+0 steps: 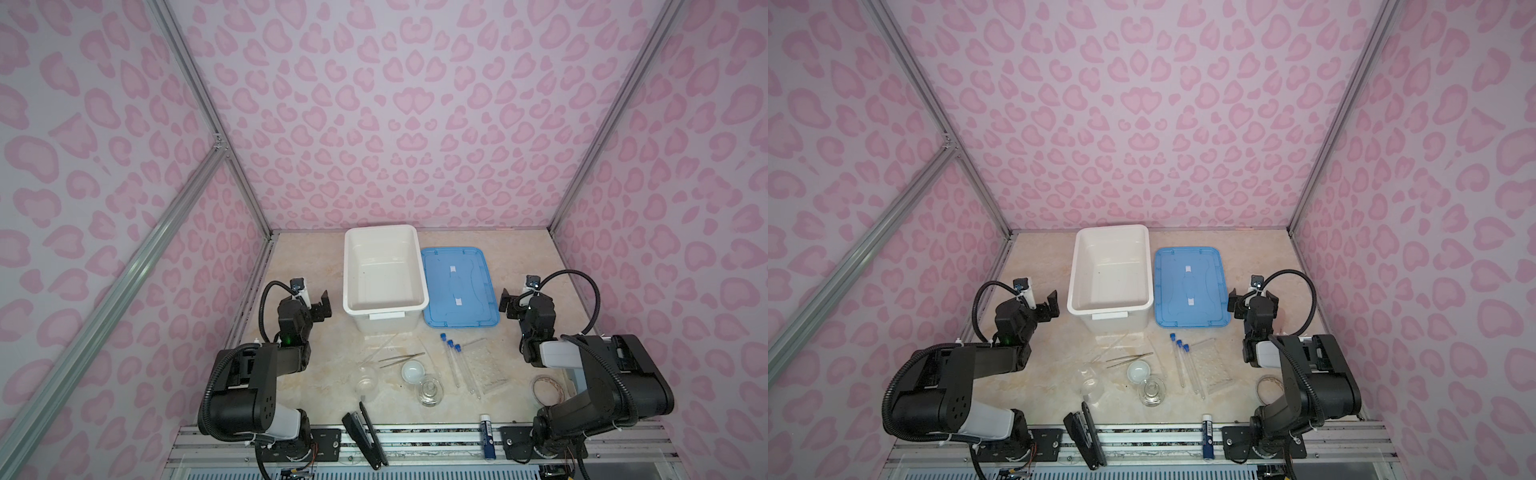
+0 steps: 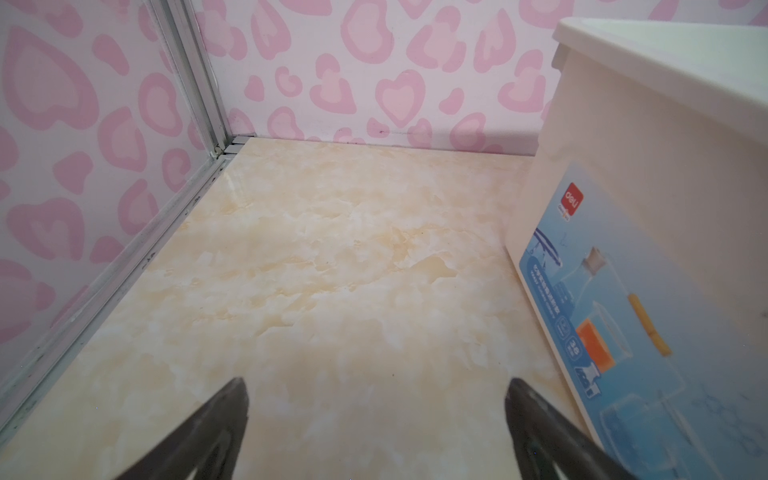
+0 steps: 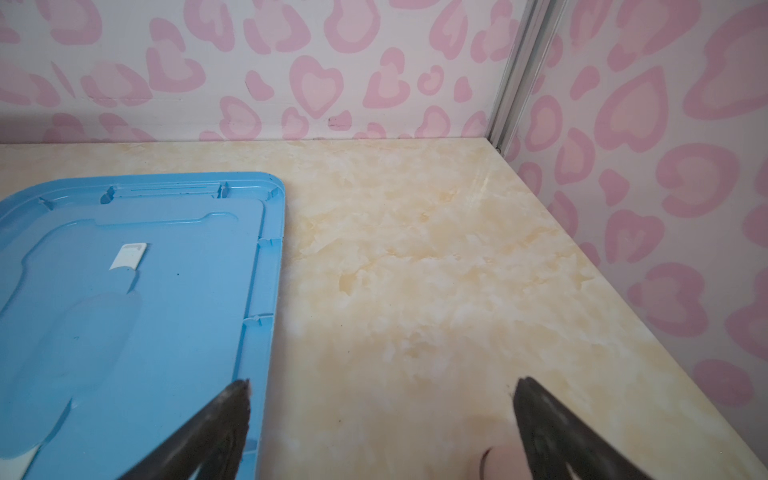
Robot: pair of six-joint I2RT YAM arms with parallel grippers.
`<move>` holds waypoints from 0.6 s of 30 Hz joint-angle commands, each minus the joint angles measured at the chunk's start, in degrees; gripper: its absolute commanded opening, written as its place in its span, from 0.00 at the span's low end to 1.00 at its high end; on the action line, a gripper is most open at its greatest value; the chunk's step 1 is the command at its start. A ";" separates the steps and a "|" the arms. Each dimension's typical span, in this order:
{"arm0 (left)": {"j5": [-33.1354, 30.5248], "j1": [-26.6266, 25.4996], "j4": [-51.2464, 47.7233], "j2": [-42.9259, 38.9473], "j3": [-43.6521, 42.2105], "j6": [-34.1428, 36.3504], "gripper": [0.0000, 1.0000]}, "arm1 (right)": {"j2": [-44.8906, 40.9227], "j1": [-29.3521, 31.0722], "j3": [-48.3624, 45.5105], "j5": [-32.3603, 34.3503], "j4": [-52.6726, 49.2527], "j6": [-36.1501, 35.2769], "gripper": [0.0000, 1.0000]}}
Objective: Organize the chemistry lab equipment
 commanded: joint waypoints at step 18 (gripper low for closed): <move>3.15 3.42 -35.24 -31.68 10.77 -28.81 0.97 | -26.47 -0.80 14.88 -8.51 -45.81 16.63 1.00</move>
